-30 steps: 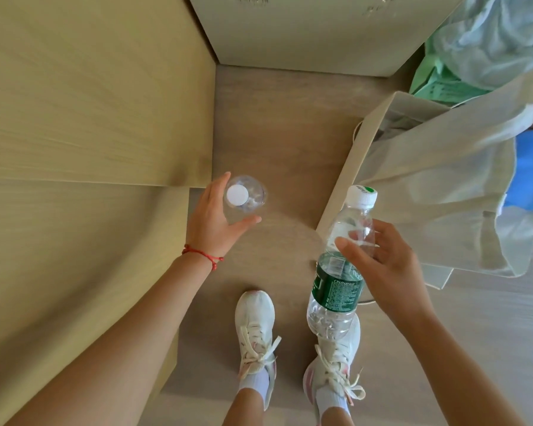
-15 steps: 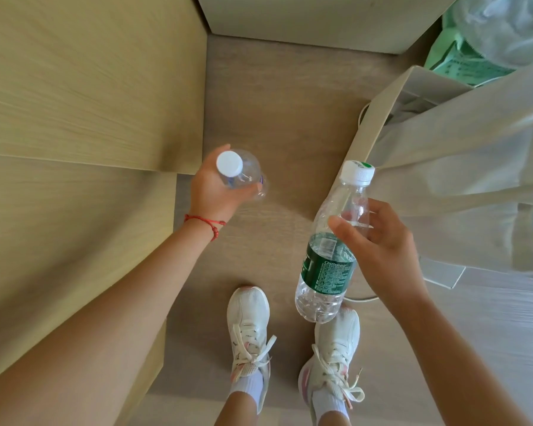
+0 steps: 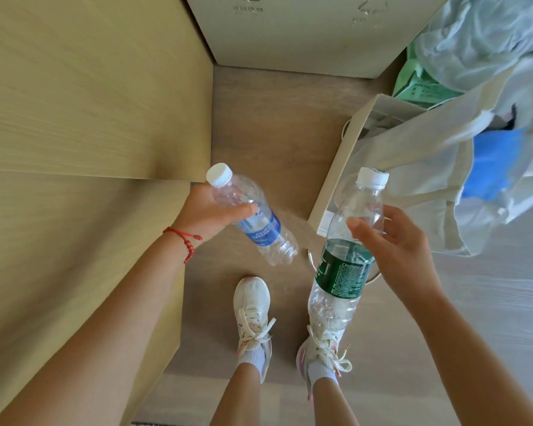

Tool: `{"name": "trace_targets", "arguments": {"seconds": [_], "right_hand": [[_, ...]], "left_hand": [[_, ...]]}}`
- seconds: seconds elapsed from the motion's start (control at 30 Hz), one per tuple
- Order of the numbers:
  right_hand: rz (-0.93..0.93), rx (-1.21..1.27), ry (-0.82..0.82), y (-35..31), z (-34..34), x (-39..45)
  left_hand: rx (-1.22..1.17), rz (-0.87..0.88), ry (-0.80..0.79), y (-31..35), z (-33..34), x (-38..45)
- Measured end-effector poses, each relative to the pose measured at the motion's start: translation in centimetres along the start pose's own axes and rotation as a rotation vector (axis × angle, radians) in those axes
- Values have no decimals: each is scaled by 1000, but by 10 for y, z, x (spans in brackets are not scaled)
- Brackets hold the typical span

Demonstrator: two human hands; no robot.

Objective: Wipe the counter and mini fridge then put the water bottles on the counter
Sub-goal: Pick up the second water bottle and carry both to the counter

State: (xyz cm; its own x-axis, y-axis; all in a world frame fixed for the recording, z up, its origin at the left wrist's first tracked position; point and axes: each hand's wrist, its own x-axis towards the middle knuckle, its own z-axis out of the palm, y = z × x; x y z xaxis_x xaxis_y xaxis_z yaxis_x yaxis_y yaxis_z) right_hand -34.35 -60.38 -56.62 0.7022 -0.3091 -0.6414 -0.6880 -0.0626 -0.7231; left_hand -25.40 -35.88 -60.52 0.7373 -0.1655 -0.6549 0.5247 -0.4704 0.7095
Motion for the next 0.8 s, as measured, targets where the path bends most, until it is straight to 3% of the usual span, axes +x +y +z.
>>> {"name": "trace_targets", "arguments": {"seconds": [0.3, 0.8], "right_hand": [[-17, 54, -47, -81, -43, -58], [-94, 143, -116, -189, -90, -182]], "left_hand": [[-107, 8, -306, 90, -26, -63], [-70, 69, -138, 208, -48, -199]]}}
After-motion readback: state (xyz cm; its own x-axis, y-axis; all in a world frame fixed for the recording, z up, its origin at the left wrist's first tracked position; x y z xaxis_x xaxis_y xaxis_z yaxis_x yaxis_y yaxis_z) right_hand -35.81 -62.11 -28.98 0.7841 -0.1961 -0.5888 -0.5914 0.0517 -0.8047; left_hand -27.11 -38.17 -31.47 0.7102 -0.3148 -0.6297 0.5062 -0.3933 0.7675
